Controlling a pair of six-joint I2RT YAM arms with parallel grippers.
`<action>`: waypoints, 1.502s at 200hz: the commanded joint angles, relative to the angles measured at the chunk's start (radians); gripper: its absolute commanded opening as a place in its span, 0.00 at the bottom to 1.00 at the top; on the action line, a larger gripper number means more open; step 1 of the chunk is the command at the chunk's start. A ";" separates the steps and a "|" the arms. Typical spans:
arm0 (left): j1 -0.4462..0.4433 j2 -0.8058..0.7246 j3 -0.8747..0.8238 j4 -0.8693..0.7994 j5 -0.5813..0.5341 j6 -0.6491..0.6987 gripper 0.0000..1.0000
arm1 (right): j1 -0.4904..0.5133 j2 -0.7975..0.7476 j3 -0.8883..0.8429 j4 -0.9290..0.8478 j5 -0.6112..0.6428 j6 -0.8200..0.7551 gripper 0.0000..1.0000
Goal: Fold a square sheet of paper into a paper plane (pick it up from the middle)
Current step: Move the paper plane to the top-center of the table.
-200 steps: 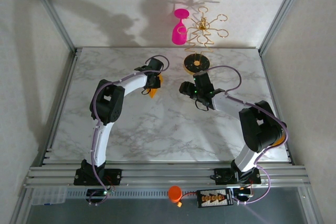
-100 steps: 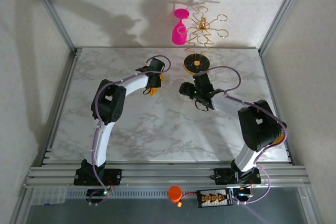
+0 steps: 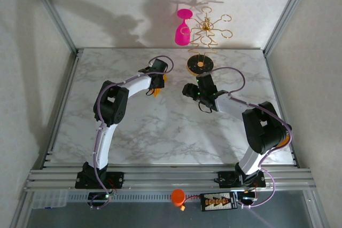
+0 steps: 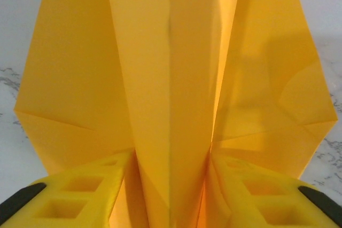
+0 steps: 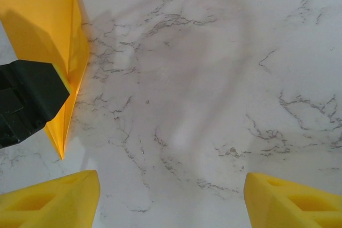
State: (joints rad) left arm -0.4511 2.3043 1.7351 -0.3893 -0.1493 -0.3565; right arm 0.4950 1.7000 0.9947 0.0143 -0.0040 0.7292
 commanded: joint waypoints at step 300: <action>0.230 -1.188 -0.987 0.527 -0.400 -0.093 0.99 | -0.130 -0.441 -0.204 0.250 0.662 -0.472 0.99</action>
State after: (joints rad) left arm -0.2871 1.2255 0.9176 -0.0204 -0.4633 -0.4377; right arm 0.3965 1.3231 0.9192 0.1150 0.5011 0.3717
